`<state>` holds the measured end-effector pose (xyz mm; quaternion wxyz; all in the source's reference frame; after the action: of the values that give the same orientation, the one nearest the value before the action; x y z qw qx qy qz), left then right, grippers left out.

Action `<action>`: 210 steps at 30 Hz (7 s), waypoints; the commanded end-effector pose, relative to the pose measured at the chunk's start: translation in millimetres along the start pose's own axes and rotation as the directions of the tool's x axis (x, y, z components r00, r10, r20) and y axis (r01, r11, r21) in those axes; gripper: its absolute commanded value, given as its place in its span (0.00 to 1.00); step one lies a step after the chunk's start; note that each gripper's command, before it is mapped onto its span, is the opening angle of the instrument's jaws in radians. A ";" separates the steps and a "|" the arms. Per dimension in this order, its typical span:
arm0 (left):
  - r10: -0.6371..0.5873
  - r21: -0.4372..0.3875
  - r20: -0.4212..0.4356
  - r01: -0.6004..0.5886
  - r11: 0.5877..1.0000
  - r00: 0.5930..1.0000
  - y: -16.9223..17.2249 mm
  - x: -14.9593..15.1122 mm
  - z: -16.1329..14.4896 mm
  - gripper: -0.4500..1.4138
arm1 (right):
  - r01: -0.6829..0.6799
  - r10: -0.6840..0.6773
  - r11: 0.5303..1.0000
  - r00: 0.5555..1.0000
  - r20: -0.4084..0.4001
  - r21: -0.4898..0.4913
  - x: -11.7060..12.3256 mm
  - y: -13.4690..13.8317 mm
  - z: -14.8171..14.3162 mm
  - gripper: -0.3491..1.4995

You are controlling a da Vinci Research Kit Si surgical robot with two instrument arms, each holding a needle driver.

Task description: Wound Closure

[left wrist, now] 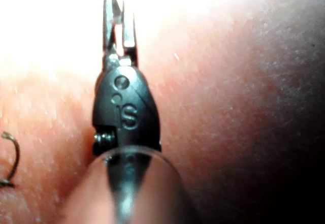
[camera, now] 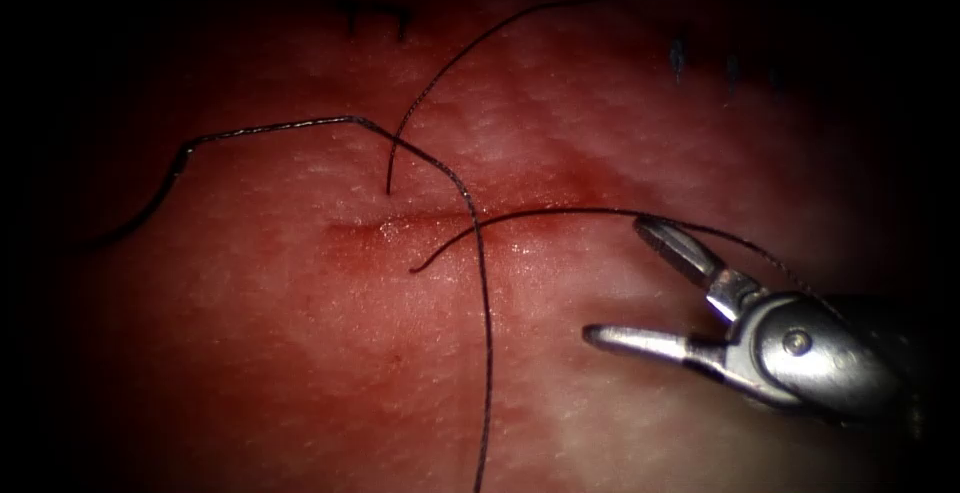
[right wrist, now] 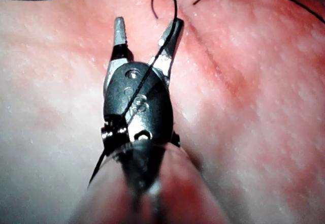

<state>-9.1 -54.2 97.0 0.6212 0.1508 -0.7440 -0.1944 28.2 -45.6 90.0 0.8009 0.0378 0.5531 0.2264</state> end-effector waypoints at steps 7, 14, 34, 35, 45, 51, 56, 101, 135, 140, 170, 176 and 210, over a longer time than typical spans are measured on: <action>0.093 -0.161 0.022 -0.088 0.983 0.995 0.4 4.5 3.3 0.00 | -0.029 0.030 0.998 1.000 -0.003 0.056 -2.6 -1.4 2.7 0.55; 0.224 -0.302 0.109 -0.183 0.936 0.968 1.9 5.3 -0.2 0.00 | -0.036 0.037 0.998 0.999 -0.003 0.055 -3.2 -1.4 4.0 0.60; 0.200 -0.579 0.046 -0.137 0.804 0.979 1.5 3.9 0.3 0.00 | -0.028 0.025 0.997 0.999 0.038 0.078 -6.6 -2.5 11.4 0.48; 0.195 -0.590 0.002 -0.156 0.792 0.981 1.4 4.3 1.5 0.00 | -0.029 0.026 0.996 0.999 0.038 0.079 -6.5 -2.4 11.3 0.38; 0.135 -0.630 -0.234 -0.256 0.734 0.963 1.3 6.4 6.5 0.00 | -0.028 0.025 0.996 0.999 0.036 0.087 -6.7 -2.1 10.7 0.24; 0.111 -0.632 -0.331 -0.308 0.711 0.937 1.9 9.2 9.3 0.00 | -0.027 0.024 0.996 0.999 0.037 0.085 -6.9 -1.9 10.6 0.24; 0.115 -0.642 -0.345 -0.323 0.695 0.932 2.2 10.6 9.7 0.00 | -0.027 0.024 0.996 0.999 0.035 0.081 -7.0 -1.7 10.6 0.23; 0.110 -0.707 -0.114 -0.158 0.689 0.987 2.5 5.9 -6.4 0.00 | 0.047 -0.042 0.994 0.997 -0.060 0.096 -3.2 -6.3 2.5 0.00; 0.147 -0.602 -0.067 -0.158 0.782 0.987 1.9 8.4 -6.3 0.00 | 0.371 -0.365 0.918 0.929 -0.067 0.141 -6.6 -2.6 10.2 0.80; 0.162 -0.601 -0.044 -0.156 0.784 0.986 1.9 8.3 -6.6 0.00 | 0.383 -0.376 0.913 0.924 -0.074 0.141 -7.5 -3.5 12.8 0.67; 0.149 -0.649 -0.062 -0.153 0.745 0.987 1.9 9.0 -6.5 0.00 | 0.388 -0.384 0.914 0.922 -0.050 0.119 -0.3 -9.4 1.5 0.00; 0.150 -0.650 -0.065 -0.156 0.744 0.987 1.9 9.2 -6.4 0.00 | 0.399 -0.395 0.907 0.917 -0.055 0.138 0.3 -13.0 -0.9 0.00; 0.152 -0.652 -0.066 -0.158 0.742 0.986 1.9 9.5 -6.5 0.00 | 0.420 -0.414 0.871 0.907 -0.078 0.255 1.2 -21.3 -8.4 0.00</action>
<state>-4.1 -56.6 106.7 0.6516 -0.1389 -0.6366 -0.3884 27.1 -64.9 78.7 0.8129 0.0214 0.5812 -0.0293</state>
